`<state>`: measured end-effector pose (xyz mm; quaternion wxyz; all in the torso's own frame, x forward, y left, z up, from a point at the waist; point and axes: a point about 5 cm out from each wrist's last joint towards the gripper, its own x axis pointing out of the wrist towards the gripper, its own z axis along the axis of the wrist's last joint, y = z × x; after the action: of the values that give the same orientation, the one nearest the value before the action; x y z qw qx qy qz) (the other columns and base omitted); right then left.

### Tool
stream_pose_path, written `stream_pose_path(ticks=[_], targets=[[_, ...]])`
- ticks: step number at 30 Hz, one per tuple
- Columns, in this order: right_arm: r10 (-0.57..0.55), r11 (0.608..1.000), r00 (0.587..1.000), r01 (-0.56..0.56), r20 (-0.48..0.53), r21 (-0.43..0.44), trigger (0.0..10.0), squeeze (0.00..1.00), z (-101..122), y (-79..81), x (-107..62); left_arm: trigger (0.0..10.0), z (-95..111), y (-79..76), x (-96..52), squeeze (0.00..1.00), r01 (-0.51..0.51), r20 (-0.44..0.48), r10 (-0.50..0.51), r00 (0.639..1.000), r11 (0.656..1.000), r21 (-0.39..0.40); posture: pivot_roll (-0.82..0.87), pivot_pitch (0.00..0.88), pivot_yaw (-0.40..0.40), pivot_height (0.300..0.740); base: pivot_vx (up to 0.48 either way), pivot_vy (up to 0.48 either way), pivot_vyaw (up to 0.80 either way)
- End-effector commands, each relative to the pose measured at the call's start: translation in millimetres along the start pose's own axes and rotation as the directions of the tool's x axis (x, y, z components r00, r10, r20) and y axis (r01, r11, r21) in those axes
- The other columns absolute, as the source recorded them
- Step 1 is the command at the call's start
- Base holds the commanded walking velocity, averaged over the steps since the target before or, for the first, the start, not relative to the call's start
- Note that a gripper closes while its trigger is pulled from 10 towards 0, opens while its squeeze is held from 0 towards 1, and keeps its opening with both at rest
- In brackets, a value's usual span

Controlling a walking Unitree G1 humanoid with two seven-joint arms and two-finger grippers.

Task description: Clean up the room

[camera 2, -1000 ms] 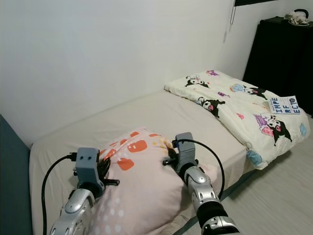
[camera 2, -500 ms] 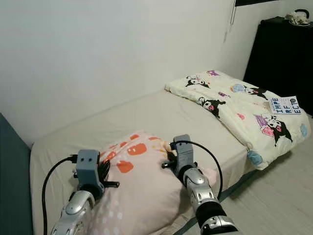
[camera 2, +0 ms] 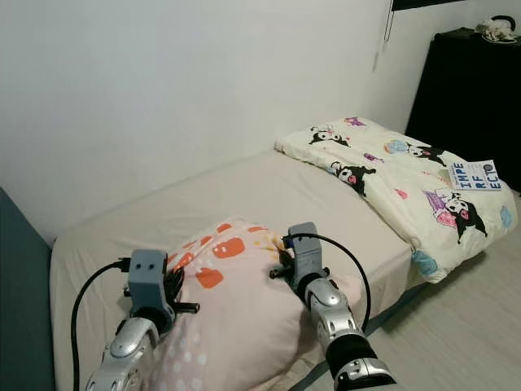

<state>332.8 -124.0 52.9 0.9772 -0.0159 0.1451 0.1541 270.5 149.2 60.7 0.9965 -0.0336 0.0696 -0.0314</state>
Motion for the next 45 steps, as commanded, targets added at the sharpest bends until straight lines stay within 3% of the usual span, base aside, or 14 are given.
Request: stream_pose_path(ticks=[1,45], targets=[[-0.046,0.999,0.998,0.046,0.045,-0.002,10.0,0.00,8.3,-8.4,0.3,10.0,7.9,7.9,-0.7,0.00,-0.035,0.050,0.034,0.998,0.999,0.023,-0.07,0.000,-0.002,0.740,0.000,0.000,0.00],[-0.026,1.000,0.998,0.027,0.055,-0.003,10.0,0.00,6.2,-8.3,-1.4,10.0,9.1,7.8,1.0,0.00,-0.026,0.046,0.024,0.999,0.999,0.036,-0.07,0.000,0.006,0.740,0.000,0.000,0.00]])
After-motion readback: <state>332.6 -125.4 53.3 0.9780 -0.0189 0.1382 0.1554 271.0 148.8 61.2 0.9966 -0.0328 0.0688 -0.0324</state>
